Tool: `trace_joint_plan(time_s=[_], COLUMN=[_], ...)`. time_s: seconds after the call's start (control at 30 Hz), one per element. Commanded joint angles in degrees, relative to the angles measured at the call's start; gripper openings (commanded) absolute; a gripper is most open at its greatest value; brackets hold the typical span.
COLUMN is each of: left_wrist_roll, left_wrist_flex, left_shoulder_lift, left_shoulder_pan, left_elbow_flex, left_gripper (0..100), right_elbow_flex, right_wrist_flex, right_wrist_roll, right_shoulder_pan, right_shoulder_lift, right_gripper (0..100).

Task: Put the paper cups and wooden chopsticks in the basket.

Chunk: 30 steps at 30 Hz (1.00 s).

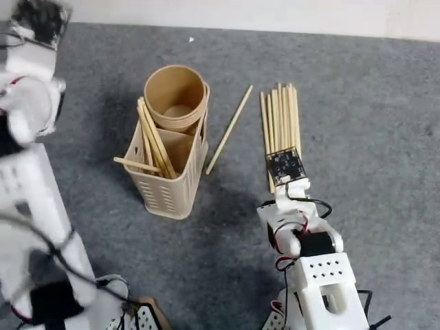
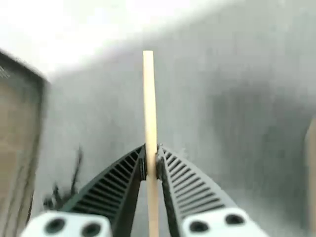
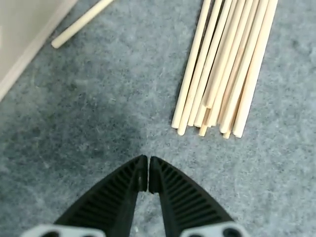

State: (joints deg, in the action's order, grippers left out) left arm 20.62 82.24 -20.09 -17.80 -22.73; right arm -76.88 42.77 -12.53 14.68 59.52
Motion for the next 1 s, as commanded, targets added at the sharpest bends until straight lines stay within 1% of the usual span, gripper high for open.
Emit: trace_joint_plan(time_s=[0.0, 0.07, 0.13, 0.2, 0.27, 0.43, 0.53, 0.67, 0.73, 0.83, 0.87, 0.97], left_wrist_roll=[-12.57, -18.55, -24.18, -28.48, -30.59, -30.86, -30.86, -30.77, -29.01, -27.16, -26.46, -23.65], left_wrist_flex=[-0.35, -3.78, -6.95, -9.67, -13.98, -32.70, -38.24, -40.62, -40.26, -40.18, -40.18, -40.18], left_shoulder_lift=[-5.76, -8.40, -10.95, -13.32, -15.25, -20.26, -22.73, -26.86, -30.02, -34.77, -36.09, -38.20], left_shoulder_pan=[10.07, 14.90, 18.24, 20.09, 20.70, 20.70, 22.20, 22.55, 22.55, 22.55, 22.46, 22.46], left_elbow_flex=[-9.89, -10.51, -9.89, -6.37, 0.22, 21.76, 32.92, 43.74, 46.37, 47.96, 47.87, 47.60], left_gripper=[0, 0, 0, 0, 0, 0, 0, 0, 3, 14, 15, 15], right_elbow_flex=[0.31, 0.31, 0.31, 0.31, 0.31, 0.31, 0.31, 0.31, 0.31, 0.31, 0.31, 0.31], right_wrist_flex=[-0.66, -0.66, -0.66, -0.66, -0.66, -0.66, -0.66, -0.75, -0.75, -0.75, -0.75, -0.75], right_wrist_roll=[0.09, 0.09, 0.09, 0.09, 0.09, 0.09, 0.09, 0.09, 0.09, 0.09, 0.09, 0.09], right_shoulder_pan=[-0.04, -0.04, -0.04, -0.04, -0.04, -0.04, -0.04, -0.04, -0.04, -0.04, -0.04, -0.04], right_shoulder_lift=[0.84, 0.84, 0.84, 0.84, 0.84, 0.84, 0.84, 0.84, 0.84, 0.84, 0.84, 0.84], right_gripper=[2.7, 2.7, 2.7, 2.7, 2.7, 2.7, 2.7, 2.7, 2.7, 2.7, 2.7, 2.7])
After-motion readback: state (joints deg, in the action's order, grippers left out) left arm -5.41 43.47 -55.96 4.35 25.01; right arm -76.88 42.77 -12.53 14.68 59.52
